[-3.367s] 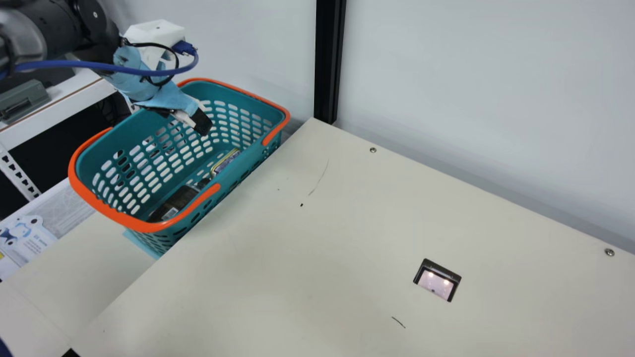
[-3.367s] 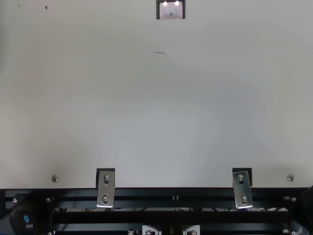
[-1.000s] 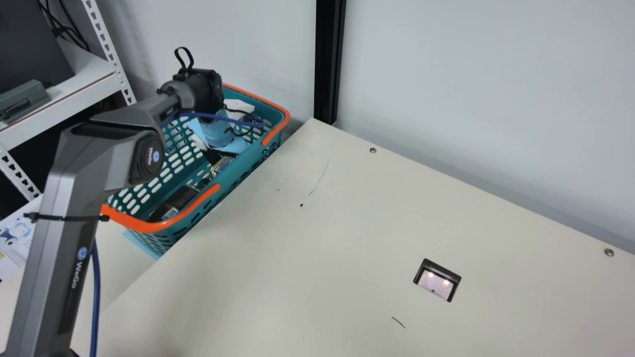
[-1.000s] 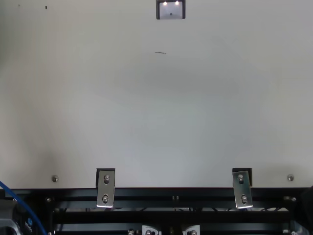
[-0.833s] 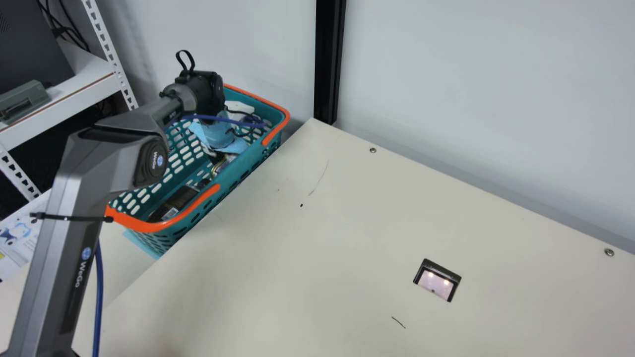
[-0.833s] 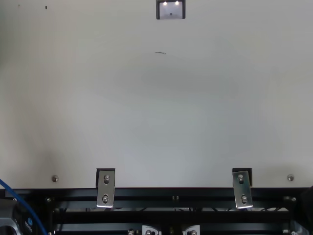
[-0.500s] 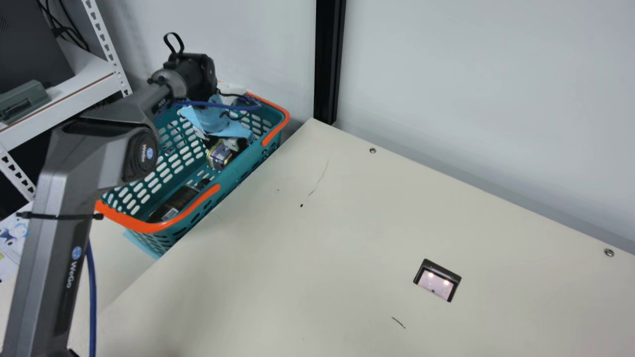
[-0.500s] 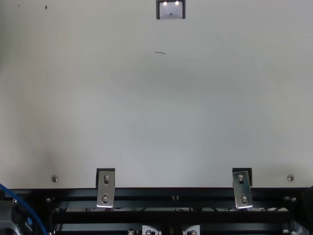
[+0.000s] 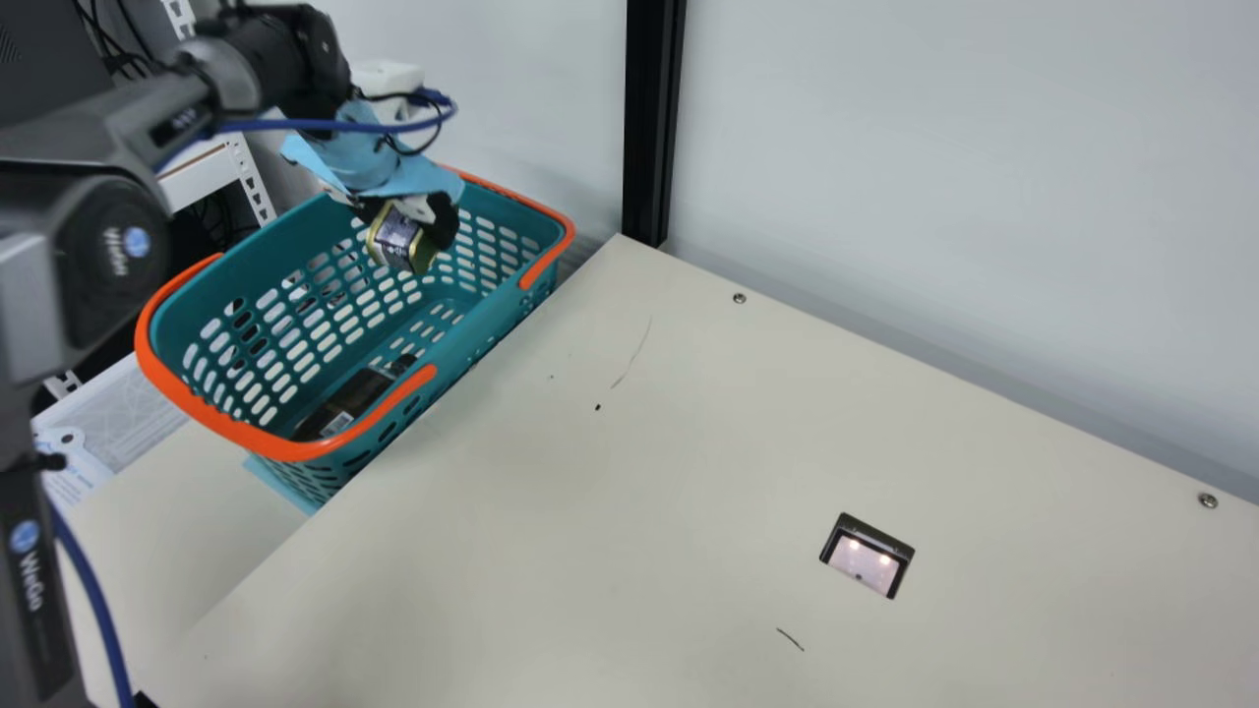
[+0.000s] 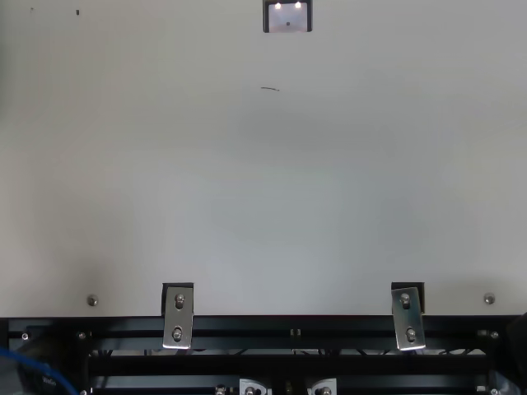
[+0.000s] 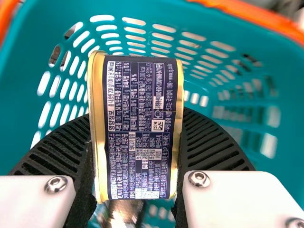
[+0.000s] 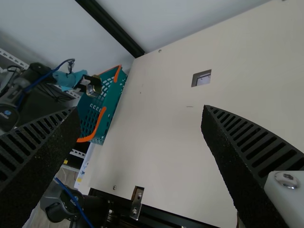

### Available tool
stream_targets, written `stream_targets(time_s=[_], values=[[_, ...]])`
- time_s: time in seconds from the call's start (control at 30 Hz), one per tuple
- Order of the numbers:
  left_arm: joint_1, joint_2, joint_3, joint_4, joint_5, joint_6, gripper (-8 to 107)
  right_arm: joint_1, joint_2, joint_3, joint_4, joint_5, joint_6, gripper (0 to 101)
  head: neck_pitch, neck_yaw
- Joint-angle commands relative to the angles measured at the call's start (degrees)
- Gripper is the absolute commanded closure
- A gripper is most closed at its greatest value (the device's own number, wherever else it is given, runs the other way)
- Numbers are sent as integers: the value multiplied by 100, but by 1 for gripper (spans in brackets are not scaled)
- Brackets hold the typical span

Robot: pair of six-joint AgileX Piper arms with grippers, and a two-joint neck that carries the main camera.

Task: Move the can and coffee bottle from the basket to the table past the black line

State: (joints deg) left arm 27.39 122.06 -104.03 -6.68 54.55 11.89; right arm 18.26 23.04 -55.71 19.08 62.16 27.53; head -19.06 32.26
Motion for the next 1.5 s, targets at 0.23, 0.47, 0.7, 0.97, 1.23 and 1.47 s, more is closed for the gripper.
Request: stream_targets(time_s=[0.23, 0.47, 0.7, 0.97, 1.23, 1.47], values=[[37, -2410, 1575, -859, 354, -838, 89, 0, 0, 0, 0, 0, 0, 0, -166, -4], [307, -3377, 1984, -2120, 1324, -1061, 89, 0, 0, 0, 0, 0, 0, 0, -166, -4], [405, -4160, 2973, -3646, 1535, -1134, 89, 0, 0, 0, 0, 0, 0, 0, -166, -4], [41, -4929, 3808, -5165, 1535, -1604, 89, 0, 0, 0, 0, 0, 0, 0, -166, -4], [-89, -5742, 4278, -6225, 1535, -2390, 89, 0, 0, 0, 0, 0, 0, 0, -166, -4], [-123, -6492, 4758, -6856, 1535, -3064, 89, 0, 0, 0, 0, 0, 0, 0, -166, -4]])
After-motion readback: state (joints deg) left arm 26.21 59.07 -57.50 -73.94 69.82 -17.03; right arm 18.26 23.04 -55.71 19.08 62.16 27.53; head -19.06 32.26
